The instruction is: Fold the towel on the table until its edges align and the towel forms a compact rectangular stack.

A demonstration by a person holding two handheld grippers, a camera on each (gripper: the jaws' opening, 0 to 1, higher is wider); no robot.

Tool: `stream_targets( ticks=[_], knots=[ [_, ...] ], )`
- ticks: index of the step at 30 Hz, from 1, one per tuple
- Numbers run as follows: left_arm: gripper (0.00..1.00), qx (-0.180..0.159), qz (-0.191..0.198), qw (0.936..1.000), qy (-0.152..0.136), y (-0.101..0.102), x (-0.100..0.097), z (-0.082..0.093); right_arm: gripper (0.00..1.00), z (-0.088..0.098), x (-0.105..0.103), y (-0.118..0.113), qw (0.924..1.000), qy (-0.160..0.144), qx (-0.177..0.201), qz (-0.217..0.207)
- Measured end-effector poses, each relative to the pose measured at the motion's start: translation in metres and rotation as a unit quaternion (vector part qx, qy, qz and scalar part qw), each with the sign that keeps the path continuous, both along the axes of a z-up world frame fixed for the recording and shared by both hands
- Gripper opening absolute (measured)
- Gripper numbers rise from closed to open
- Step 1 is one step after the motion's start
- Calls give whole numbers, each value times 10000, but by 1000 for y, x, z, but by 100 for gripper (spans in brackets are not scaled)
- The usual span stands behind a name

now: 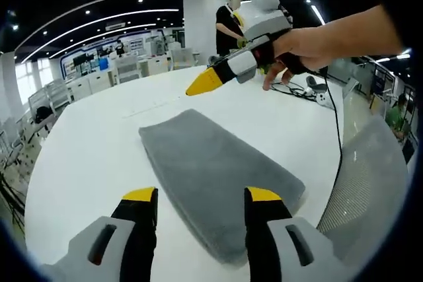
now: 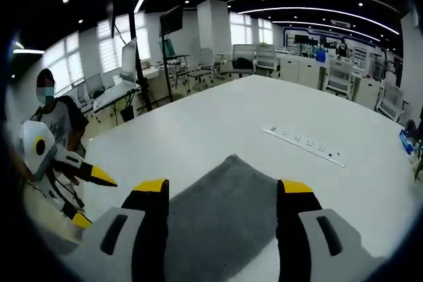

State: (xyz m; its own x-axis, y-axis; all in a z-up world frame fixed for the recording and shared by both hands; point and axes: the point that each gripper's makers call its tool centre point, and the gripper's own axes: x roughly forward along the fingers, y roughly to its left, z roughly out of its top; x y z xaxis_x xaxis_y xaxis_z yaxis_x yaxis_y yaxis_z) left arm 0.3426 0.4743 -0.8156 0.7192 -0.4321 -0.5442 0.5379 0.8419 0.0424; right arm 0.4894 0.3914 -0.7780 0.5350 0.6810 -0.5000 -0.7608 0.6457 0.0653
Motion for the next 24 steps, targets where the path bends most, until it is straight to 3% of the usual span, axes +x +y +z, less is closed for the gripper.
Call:
stream_targets(
  ticks=[13,24],
  knots=[
    [55,155,-91,9998,23,3,13,2,64,-9,-20,-22,9998,-101,-140,37],
    [53,260,-175,9995,50,4,23,0,63,-15,-43,-33,9999,3,-123,-9]
  ],
)
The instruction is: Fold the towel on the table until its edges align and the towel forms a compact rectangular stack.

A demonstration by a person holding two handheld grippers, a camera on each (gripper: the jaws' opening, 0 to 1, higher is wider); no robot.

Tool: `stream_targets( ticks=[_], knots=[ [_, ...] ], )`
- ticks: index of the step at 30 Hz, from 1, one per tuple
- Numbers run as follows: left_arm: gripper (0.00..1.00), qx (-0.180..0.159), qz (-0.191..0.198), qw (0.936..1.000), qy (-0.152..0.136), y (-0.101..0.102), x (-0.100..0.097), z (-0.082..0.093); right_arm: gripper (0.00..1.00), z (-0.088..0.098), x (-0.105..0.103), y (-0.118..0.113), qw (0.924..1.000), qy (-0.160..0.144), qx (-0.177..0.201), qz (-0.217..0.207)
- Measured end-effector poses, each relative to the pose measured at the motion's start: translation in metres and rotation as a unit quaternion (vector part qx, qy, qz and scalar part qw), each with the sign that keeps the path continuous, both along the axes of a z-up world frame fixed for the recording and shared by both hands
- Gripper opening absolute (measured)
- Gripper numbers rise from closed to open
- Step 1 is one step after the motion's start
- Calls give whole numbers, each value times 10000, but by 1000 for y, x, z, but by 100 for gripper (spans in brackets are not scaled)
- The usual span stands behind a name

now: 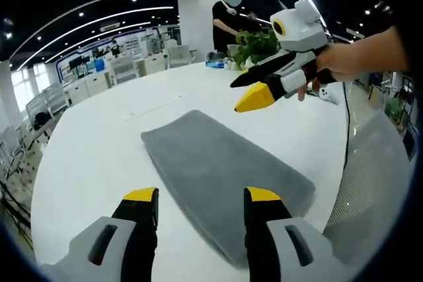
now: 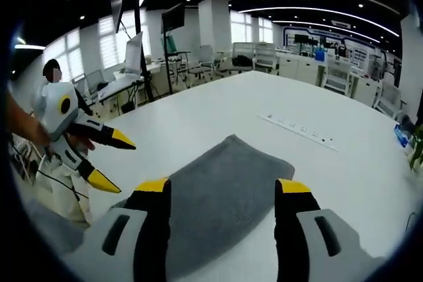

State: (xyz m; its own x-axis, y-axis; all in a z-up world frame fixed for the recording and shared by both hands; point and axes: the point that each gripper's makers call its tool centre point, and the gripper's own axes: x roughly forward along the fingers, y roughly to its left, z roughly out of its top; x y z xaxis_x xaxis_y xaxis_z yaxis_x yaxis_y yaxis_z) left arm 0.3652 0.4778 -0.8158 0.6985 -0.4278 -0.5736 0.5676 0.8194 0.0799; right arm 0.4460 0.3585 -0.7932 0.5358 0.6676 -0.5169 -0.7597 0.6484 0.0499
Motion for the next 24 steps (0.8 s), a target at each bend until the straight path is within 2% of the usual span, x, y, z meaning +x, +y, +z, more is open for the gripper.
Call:
stream_targets(
  ticks=[8,13,24],
  knots=[
    [49,144,-145,9998,9,-3,4,-4,59,-13,-15,-7,9999,98,-96,35],
    [44,221,-211,9995,89,-2,6,-9,53,-23,-15,-15,9998,159,-132,45],
    [40,364,-322,9986,195,-4,11,-20,44,-42,-23,-26,9990,296,-313,126]
  ],
)
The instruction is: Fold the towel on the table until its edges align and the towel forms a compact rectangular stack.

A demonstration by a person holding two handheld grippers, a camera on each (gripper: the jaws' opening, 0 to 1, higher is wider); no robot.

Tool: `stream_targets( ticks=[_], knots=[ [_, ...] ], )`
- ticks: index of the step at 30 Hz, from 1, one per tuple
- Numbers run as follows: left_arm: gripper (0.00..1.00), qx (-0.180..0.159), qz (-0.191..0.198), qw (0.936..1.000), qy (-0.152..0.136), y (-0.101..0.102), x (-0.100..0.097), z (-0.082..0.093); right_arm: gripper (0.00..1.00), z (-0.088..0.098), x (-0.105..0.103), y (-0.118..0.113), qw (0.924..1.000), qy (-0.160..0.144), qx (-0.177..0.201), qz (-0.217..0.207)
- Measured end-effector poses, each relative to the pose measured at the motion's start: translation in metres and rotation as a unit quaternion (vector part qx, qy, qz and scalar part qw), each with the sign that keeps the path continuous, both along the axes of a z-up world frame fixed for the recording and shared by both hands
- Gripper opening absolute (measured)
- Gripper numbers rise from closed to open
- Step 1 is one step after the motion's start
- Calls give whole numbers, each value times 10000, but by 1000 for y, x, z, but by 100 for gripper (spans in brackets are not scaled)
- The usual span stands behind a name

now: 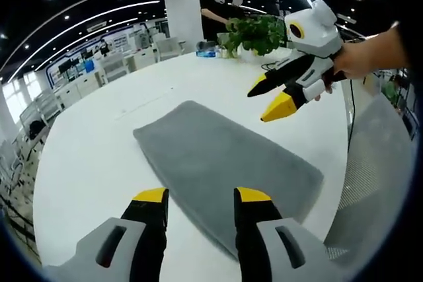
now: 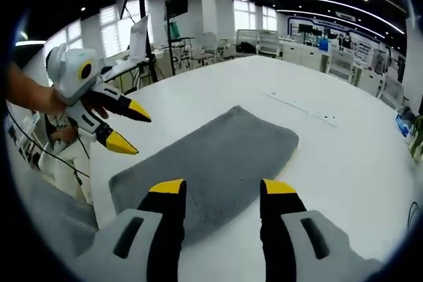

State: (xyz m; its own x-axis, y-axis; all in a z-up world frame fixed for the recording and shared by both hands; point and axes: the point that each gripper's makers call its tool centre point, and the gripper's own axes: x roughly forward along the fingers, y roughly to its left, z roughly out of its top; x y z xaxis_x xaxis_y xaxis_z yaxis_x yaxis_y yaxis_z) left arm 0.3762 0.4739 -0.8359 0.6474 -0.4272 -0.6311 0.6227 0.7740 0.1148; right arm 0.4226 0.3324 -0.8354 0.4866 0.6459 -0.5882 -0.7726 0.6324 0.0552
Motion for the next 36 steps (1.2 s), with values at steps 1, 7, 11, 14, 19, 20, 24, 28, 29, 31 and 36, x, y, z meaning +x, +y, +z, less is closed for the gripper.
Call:
stream_targets(
  ticks=[1,7,11,14,19,20,24,28,29,31,36],
  knots=[
    [39,-10,-5,10000,23,-1,0,-1,44,0,0,0,10000,14,17,-17],
    [34,48,-94,9999,123,-4,1,-10,42,-7,-5,-3,10000,82,-42,-18],
    [30,6,-83,9997,240,-5,1,-15,39,-11,-9,-3,9999,127,-80,10],
    [30,35,-85,9996,270,-4,2,-19,37,-17,-12,-3,9998,177,-118,34],
    [29,75,-34,9993,354,1,6,-27,35,-22,-14,0,9995,249,-154,69],
    [29,66,-9,9993,360,2,7,-29,35,-23,-14,1,9995,254,-156,70],
    [28,69,38,9991,407,4,9,-34,33,-25,-14,2,9994,269,-176,83],
    [28,96,61,9988,478,7,13,-39,32,-31,-10,2,9992,306,-227,83],
    [27,102,61,9987,492,7,13,-40,31,-32,-10,2,9992,322,-229,76],
    [27,116,69,9985,529,8,15,-42,29,-35,-8,2,9991,355,-215,32],
    [26,105,64,9981,602,7,18,-49,28,-40,-6,2,9988,454,-201,-23]
  ],
)
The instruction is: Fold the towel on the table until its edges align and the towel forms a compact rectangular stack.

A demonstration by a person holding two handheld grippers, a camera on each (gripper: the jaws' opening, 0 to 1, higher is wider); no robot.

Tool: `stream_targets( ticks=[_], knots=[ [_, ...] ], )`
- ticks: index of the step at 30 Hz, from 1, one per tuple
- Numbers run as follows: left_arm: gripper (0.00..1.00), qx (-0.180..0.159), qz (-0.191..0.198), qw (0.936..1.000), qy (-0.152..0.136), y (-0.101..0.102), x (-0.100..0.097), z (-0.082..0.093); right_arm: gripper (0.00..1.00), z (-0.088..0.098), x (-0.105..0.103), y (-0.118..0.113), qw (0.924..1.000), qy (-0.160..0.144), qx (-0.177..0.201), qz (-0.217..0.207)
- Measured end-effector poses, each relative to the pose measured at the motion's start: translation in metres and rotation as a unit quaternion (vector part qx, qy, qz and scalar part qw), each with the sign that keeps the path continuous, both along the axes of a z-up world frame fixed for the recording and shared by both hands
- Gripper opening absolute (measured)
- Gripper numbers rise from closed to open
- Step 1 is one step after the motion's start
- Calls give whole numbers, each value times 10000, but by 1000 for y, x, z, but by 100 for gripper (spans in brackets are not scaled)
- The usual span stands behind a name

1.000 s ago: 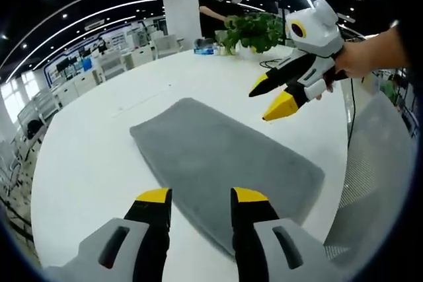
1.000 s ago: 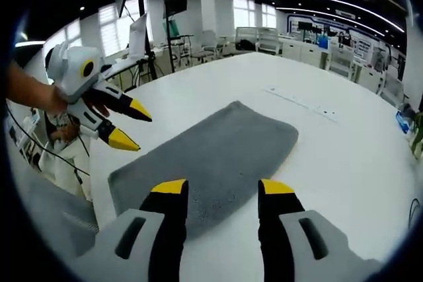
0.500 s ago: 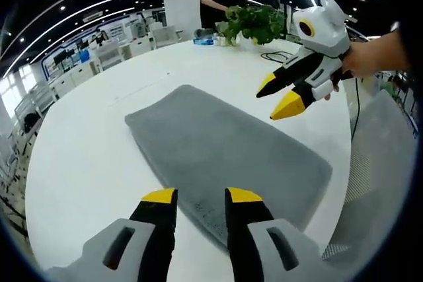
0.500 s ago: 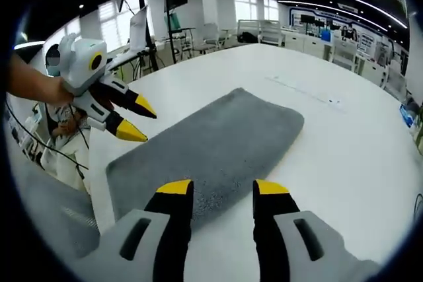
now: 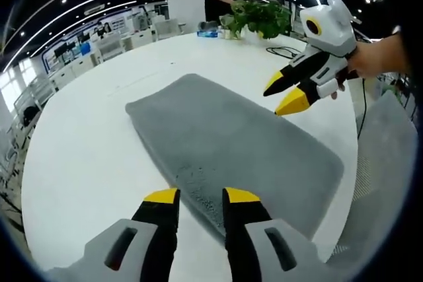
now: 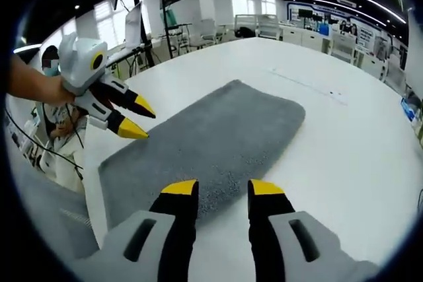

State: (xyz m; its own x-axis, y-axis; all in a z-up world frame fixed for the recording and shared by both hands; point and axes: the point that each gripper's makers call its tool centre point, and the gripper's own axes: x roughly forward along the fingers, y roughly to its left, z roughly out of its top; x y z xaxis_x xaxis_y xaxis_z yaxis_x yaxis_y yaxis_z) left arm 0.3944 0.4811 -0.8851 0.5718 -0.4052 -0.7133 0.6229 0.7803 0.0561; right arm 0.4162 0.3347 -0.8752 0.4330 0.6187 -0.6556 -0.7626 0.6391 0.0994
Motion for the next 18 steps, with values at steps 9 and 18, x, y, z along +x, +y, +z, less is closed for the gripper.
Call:
stream_targets(
  ticks=[9,18],
  knots=[
    [22,268,-273,9992,60,1,3,-15,24,-14,-1,5,9997,93,-147,141],
    [18,210,-328,9992,127,1,4,-22,22,-29,-5,7,9993,162,-274,212]
  ],
)
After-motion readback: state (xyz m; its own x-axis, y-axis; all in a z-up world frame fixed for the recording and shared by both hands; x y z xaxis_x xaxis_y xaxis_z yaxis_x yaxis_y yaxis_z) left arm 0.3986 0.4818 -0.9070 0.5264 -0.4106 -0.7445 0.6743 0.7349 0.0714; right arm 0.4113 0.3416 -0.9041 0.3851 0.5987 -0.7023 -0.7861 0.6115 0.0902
